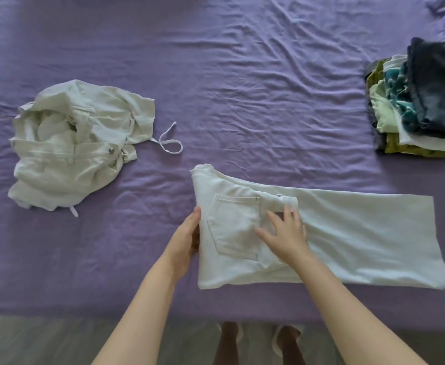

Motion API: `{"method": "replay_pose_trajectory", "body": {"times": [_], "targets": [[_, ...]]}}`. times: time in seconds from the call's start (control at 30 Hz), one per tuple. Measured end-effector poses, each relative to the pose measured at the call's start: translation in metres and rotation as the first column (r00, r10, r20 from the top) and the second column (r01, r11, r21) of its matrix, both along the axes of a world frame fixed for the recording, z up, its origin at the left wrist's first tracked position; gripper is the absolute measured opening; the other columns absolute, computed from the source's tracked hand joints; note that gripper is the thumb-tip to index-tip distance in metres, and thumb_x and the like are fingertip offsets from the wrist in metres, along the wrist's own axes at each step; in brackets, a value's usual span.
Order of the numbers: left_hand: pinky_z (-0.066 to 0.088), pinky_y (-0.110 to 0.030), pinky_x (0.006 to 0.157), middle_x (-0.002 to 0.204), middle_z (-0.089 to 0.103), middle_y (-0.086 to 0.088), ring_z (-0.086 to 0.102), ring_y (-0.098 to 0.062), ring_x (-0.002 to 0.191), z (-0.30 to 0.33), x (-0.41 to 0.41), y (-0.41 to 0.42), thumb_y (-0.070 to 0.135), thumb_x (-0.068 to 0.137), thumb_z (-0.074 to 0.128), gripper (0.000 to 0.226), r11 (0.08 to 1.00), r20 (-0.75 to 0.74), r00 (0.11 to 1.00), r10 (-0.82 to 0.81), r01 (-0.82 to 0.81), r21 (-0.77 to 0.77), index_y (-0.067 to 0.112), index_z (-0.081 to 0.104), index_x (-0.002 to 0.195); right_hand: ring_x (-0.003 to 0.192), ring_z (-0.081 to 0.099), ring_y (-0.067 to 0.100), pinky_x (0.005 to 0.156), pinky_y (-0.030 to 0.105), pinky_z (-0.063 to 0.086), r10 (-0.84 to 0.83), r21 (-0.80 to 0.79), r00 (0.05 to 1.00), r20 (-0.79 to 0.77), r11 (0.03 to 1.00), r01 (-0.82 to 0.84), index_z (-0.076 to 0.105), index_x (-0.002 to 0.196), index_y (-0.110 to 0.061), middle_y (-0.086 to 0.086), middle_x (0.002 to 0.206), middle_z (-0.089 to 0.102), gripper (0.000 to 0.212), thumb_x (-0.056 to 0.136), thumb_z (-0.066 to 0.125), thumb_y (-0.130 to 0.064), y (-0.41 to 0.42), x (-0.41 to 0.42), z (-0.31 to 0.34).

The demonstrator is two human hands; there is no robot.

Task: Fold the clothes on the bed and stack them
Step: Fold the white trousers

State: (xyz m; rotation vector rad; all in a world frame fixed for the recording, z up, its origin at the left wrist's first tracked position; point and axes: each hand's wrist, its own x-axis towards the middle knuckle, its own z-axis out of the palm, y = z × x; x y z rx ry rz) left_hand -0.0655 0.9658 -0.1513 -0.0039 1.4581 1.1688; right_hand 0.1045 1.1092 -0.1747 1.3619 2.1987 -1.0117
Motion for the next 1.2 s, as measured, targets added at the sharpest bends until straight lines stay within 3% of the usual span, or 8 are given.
{"method": "replay_pose_trajectory", "body": {"times": [0.13, 0.23, 0.33, 0.53, 0.67, 0.8, 0.97, 1.2], "targets": [[0.049, -0.021, 0.07, 0.091, 0.071, 0.002, 0.061, -0.004, 0.071, 0.035, 0.038, 0.025, 0.053, 0.096, 0.039, 0.043, 0.985, -0.081, 0.987, -0.14, 0.147, 0.095, 0.025, 0.067, 0.112, 0.119, 0.044, -0.015, 0.1, 0.008, 0.034, -0.399, -0.386, 0.749, -0.529, 0.899, 0.207, 0.05, 0.128, -0.034, -0.013, 0.136, 0.051, 0.04, 0.091, 0.054, -0.045, -0.016, -0.009, 0.067], [0.053, -0.03, 0.086, 0.107, 0.07, 0.0, 0.061, -0.012, 0.085, 0.055, 0.07, 0.05, 0.039, 0.1, 0.041, 0.032, 0.959, -0.157, 0.962, -0.223, 0.245, 0.141, 0.04, 0.059, 0.125, 0.107, 0.058, -0.006, 0.091, 0.022, 0.048, -0.485, -0.495, 0.665, -0.568, 0.847, 0.195, 0.052, 0.123, -0.037, -0.019, 0.114, 0.063, 0.038, 0.088, 0.063, -0.043, -0.013, 0.01, 0.1], [0.054, -0.027, 0.082, 0.084, 0.067, 0.013, 0.063, -0.008, 0.077, 0.072, 0.101, 0.075, 0.028, 0.1, 0.039, 0.034, 0.948, -0.178, 0.95, -0.256, 0.283, 0.145, 0.046, 0.058, 0.123, 0.101, 0.061, 0.0, 0.085, 0.024, 0.05, -0.488, -0.433, 0.668, -0.562, 0.862, 0.265, 0.053, 0.117, -0.036, -0.016, 0.106, 0.065, 0.033, 0.087, 0.067, -0.035, 0.005, 0.045, 0.114], [0.05, -0.029, 0.09, 0.099, 0.066, 0.011, 0.065, -0.01, 0.093, 0.089, 0.16, 0.124, 0.048, 0.081, 0.057, 0.045, 0.877, -0.137, 0.896, -0.423, 0.442, 0.188, 0.045, 0.056, 0.126, 0.093, 0.061, -0.003, 0.078, 0.018, 0.05, -0.51, -0.282, 0.698, -0.503, 0.86, 0.426, 0.052, 0.122, -0.033, -0.017, 0.104, 0.065, 0.039, 0.092, 0.05, -0.007, 0.049, 0.127, 0.119], [0.049, -0.025, 0.089, 0.105, 0.064, 0.007, 0.06, -0.009, 0.098, 0.085, 0.193, 0.15, 0.021, 0.092, 0.061, 0.028, 0.882, -0.424, 0.839, -0.341, 0.441, 0.163, 0.04, 0.062, 0.112, 0.099, 0.058, -0.007, 0.082, 0.016, 0.047, -0.546, -0.225, 0.688, -0.478, 0.833, 0.505, 0.051, 0.117, -0.04, -0.022, 0.109, 0.063, 0.043, 0.091, 0.049, -0.006, 0.084, 0.18, 0.118], [0.027, -0.016, 0.104, 0.133, 0.049, 0.005, 0.041, -0.009, 0.126, 0.057, 0.216, 0.166, 0.019, 0.095, 0.056, 0.035, 0.83, -0.73, 0.525, -0.437, 0.548, -0.104, 0.028, 0.057, 0.128, 0.106, 0.059, 0.012, 0.09, 0.033, 0.047, -0.578, -0.164, 0.716, -0.391, 0.809, 0.564, 0.053, 0.127, -0.025, -0.008, 0.116, 0.064, 0.043, 0.091, 0.046, -0.004, 0.121, 0.223, 0.1], [0.015, -0.035, 0.117, 0.16, 0.007, -0.001, 0.001, -0.02, 0.146, 0.008, 0.25, 0.167, 0.027, 0.099, 0.045, 0.051, 0.607, -0.643, 0.225, -0.732, 0.644, -0.465, 0.035, 0.029, 0.147, 0.098, 0.056, 0.014, 0.079, 0.027, 0.042, -0.62, -0.167, 0.716, -0.322, 0.781, 0.601, 0.053, 0.128, -0.019, -0.005, 0.111, 0.062, 0.045, 0.089, 0.045, 0.0, 0.15, 0.251, 0.064], [0.015, -0.039, 0.118, 0.161, -0.004, 0.002, -0.009, -0.02, 0.147, -0.025, 0.277, 0.172, 0.028, 0.098, 0.045, 0.057, 0.55, -0.613, 0.143, -0.777, 0.629, -0.55, 0.038, 0.021, 0.148, 0.109, 0.056, 0.025, 0.085, 0.029, 0.042, -0.586, -0.101, 0.768, -0.26, 0.807, 0.582, 0.051, 0.132, -0.012, 0.007, 0.121, 0.062, 0.046, 0.088, 0.045, 0.002, 0.187, 0.274, 0.023]]}}
